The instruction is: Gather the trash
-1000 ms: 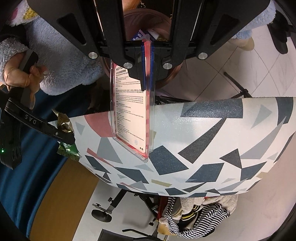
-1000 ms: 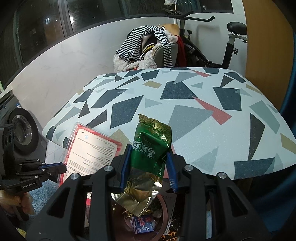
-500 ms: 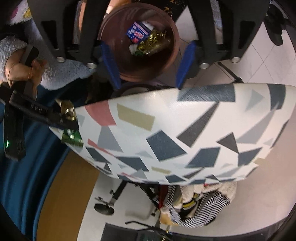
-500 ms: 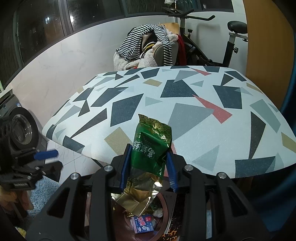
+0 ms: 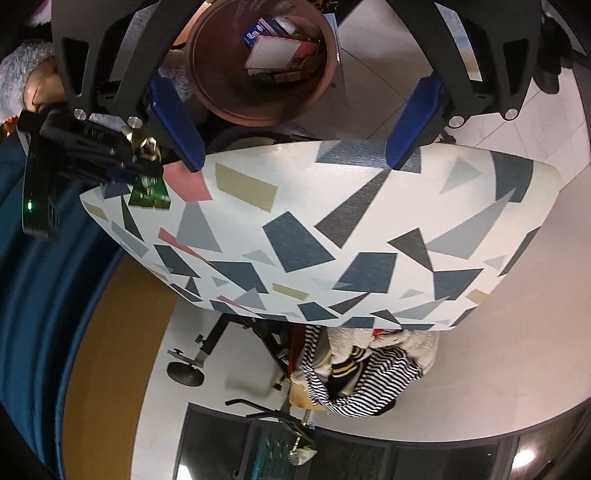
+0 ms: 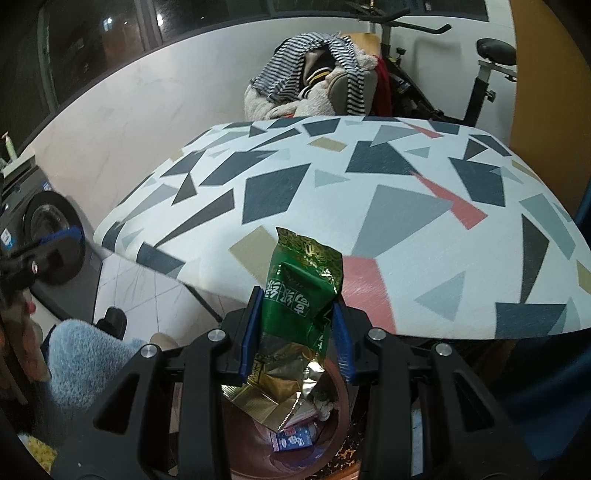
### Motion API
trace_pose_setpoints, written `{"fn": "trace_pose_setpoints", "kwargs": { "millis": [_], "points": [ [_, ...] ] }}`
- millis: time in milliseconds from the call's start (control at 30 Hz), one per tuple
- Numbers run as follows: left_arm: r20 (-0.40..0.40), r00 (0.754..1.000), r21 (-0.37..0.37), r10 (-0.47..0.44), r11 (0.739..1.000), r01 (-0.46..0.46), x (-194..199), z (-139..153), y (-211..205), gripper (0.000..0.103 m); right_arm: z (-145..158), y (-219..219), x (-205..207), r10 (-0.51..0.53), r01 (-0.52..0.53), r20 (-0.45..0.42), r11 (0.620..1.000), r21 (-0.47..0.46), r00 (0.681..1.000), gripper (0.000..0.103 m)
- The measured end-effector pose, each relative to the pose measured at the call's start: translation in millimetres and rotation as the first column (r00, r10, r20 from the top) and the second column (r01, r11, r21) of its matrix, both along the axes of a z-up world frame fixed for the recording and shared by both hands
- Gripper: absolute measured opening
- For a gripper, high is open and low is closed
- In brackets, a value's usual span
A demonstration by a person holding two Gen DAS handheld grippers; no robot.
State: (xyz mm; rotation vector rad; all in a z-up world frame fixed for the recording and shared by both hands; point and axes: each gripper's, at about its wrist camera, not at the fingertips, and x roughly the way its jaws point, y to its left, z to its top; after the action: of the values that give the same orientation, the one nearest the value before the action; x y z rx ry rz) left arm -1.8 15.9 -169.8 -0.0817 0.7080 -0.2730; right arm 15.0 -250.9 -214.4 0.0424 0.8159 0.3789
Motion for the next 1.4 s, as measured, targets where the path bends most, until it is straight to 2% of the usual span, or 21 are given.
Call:
{"fn": "trace_pose_setpoints", "kwargs": {
  "millis": [167,333,633,667,733,833,900,1000,1200,1300,1400],
  "points": [
    [-0.005,0.999,-0.003,0.040,0.999,-0.040,-2,-2,10,0.097,-12,14,-4,0.052,-0.052,-0.042,0.998,-0.020,0.998,0.038],
    [-0.025,0.996,0.011,0.083,0.997,-0.083,1,-5,18,0.097,-30,31,-5,0.111,-0.119,-0.135,0.991,-0.057,0.985,0.038],
    [-0.042,0.993,0.008,0.109,0.994,-0.109,4,-9,22,0.097,-46,41,-11,0.139,-0.155,-0.180,0.985,-0.074,0.974,0.042],
    [-0.044,0.993,0.008,0.110,0.994,-0.109,4,-9,22,0.097,-46,42,-11,0.137,-0.153,-0.181,0.985,-0.076,0.974,0.044],
    [-0.044,0.993,0.011,0.113,0.994,-0.112,4,-10,22,0.097,-47,42,-12,0.129,-0.144,-0.178,0.987,-0.078,0.976,0.056],
    [-0.043,0.992,0.016,0.118,0.993,-0.118,4,-10,22,0.097,-47,41,-9,0.110,-0.126,-0.176,0.989,-0.078,0.978,0.080],
    [-0.042,0.992,0.021,0.123,0.992,-0.122,4,-10,22,0.097,-46,39,-9,0.102,-0.116,-0.174,0.990,-0.075,0.979,0.091],
    [-0.032,0.991,0.033,0.132,0.991,-0.131,4,-8,22,0.097,-44,36,-5,0.080,-0.095,-0.175,0.992,-0.081,0.981,0.097],
    [0.015,0.991,0.075,0.132,0.988,-0.132,4,1,17,0.097,-31,31,1,0.046,-0.060,-0.133,0.993,-0.104,0.990,0.097],
    [0.047,0.991,0.102,0.128,0.986,-0.132,3,10,14,0.097,-18,28,2,0.038,-0.049,-0.088,0.992,-0.120,0.995,0.097],
    [0.098,0.986,0.140,0.137,0.979,-0.150,5,25,9,0.097,9,23,7,0.023,-0.026,-0.024,0.992,-0.124,0.999,0.097]
  ]
}}
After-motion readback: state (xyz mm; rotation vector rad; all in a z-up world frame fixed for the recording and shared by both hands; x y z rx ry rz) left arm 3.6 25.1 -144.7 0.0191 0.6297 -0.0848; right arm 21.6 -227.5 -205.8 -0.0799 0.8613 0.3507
